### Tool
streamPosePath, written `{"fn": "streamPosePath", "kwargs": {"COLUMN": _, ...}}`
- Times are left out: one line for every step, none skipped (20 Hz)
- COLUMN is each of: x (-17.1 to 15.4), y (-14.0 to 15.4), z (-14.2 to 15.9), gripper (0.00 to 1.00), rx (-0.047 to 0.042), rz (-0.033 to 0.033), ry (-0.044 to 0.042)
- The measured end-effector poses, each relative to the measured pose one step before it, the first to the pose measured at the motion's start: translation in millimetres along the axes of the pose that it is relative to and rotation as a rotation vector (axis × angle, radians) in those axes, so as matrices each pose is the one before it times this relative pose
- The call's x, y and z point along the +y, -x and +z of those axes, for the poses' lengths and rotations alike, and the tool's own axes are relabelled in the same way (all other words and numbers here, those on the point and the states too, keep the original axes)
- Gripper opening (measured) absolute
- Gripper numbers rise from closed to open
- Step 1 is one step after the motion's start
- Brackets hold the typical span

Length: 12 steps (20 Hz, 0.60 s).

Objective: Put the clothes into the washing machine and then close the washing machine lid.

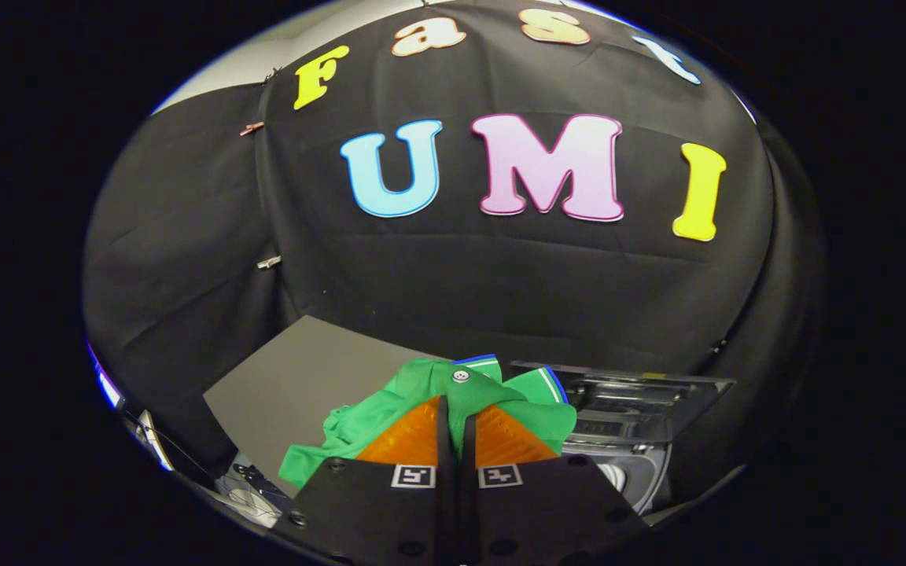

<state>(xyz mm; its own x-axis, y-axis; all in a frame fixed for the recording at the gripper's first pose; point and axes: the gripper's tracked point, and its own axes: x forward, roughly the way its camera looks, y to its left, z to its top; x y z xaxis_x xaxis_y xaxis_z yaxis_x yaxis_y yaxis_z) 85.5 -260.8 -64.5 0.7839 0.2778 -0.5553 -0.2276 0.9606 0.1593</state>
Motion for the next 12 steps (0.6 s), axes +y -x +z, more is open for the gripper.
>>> {"fn": "streamPosePath", "kwargs": {"x": -14.83, "y": 3.39, "z": 1.02, "gripper": 0.05, "rx": -0.01172, "rz": 0.00106, "ry": 0.00402}}
{"fn": "streamPosePath", "kwargs": {"x": -13.17, "y": 3.80, "z": 0.46, "gripper": 0.05, "rx": -0.01002, "rz": 0.00209, "ry": -0.00056}}
{"fn": "streamPosePath", "kwargs": {"x": -10.89, "y": 2.98, "z": 1.78, "gripper": 0.05, "rx": -0.01455, "rz": 0.01282, "ry": -0.00924}}
{"fn": "streamPosePath", "kwargs": {"x": -10.16, "y": 1.79, "z": 1.11, "gripper": 0.05, "rx": -0.01243, "rz": 0.00958, "ry": -0.00506}}
{"fn": "streamPosePath", "kwargs": {"x": -12.77, "y": 1.44, "z": -1.74, "gripper": 0.05, "rx": -0.00444, "rz": 0.00077, "ry": 0.00840}}
{"fn": "streamPosePath", "kwargs": {"x": -11.23, "y": 0.52, "z": -2.46, "gripper": 0.05, "rx": 0.00108, "rz": 0.00514, "ry": 0.00830}}
{"fn": "streamPosePath", "kwargs": {"x": -6.20, "y": -4.61, "z": -3.91, "gripper": 0.05, "rx": 0.00510, "rz": 0.01479, "ry": -0.00086}}
{"fn": "streamPosePath", "kwargs": {"x": -8.23, "y": -1.26, "z": -5.40, "gripper": 0.05, "rx": 0.00560, "rz": 0.01111, "ry": -0.00082}}
{"fn": "streamPosePath", "kwargs": {"x": -8.14, "y": -1.53, "z": -7.03, "gripper": 0.05, "rx": 0.01533, "rz": 0.00240, "ry": 0.00512}}
{"fn": "streamPosePath", "kwargs": {"x": -8.68, "y": -1.58, "z": -8.53, "gripper": 0.05, "rx": 0.02321, "rz": -0.00027, "ry": 0.01017}}
{"fn": "streamPosePath", "kwargs": {"x": -7.66, "y": -1.00, "z": -6.56, "gripper": 0.05, "rx": 0.01503, "rz": -0.00010, "ry": 0.01043}}
{"fn": "streamPosePath", "kwargs": {"x": -7.57, "y": -0.21, "z": -3.81, "gripper": 0.05, "rx": 0.00266, "rz": -0.00011, "ry": 0.00952}}
